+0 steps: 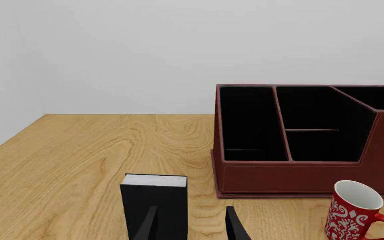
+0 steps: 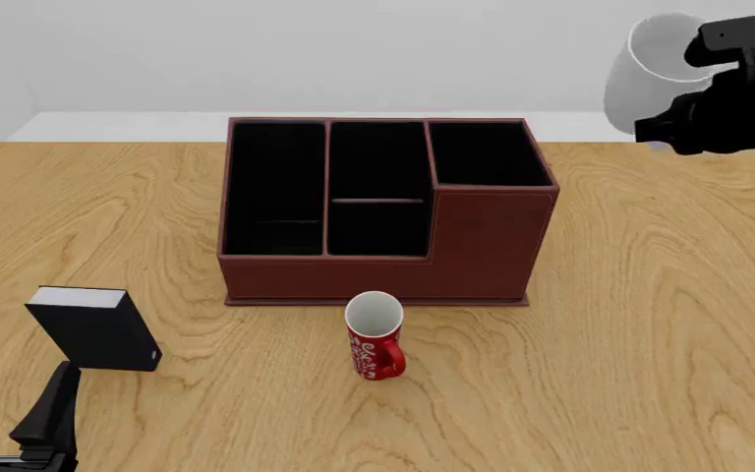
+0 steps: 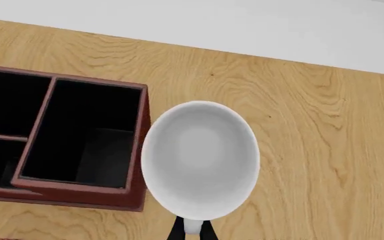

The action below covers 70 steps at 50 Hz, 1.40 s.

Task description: Pick up the white mug and place it to the right of the caddy.

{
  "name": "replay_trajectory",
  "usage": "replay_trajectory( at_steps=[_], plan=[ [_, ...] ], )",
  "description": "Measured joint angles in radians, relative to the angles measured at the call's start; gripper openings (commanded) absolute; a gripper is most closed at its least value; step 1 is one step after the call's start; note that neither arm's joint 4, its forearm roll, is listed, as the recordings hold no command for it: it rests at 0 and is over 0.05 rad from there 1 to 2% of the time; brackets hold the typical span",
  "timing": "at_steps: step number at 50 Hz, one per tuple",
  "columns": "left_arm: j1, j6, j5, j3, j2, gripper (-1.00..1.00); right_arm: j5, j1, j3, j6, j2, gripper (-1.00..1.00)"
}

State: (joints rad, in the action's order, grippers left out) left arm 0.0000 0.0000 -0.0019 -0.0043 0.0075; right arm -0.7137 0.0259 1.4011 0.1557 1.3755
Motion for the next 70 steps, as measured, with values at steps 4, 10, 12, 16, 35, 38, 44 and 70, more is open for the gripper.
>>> replay_trajectory(
  at_steps=[4,10,12,16,35,38,44,70],
  plan=[
    [0.000,0.000,0.000,0.000,0.000,1.00,0.002,0.012,0.010,0.000,0.035,-1.00],
    [0.000,0.000,0.000,0.000,0.000,1.00,0.007,0.024,0.021,0.000,0.086,-1.00],
    [0.000,0.000,0.000,0.000,0.000,1.00,0.009,0.027,0.023,0.000,0.101,-1.00],
    [0.000,0.000,0.000,0.000,0.000,1.00,0.013,0.031,0.025,0.000,0.126,-1.00],
    [0.000,0.000,0.000,0.000,0.000,1.00,0.034,0.029,0.015,-0.019,0.207,-1.00],
    [0.000,0.000,0.000,0.000,0.000,1.00,0.040,0.026,0.011,-0.024,0.216,-1.00],
    [0.000,0.000,0.000,0.000,0.000,1.00,0.053,0.022,-0.004,-0.032,0.226,-1.00],
    [0.000,0.000,0.000,0.000,0.000,1.00,0.142,0.009,-0.113,-0.078,0.248,-1.00]
  ],
)
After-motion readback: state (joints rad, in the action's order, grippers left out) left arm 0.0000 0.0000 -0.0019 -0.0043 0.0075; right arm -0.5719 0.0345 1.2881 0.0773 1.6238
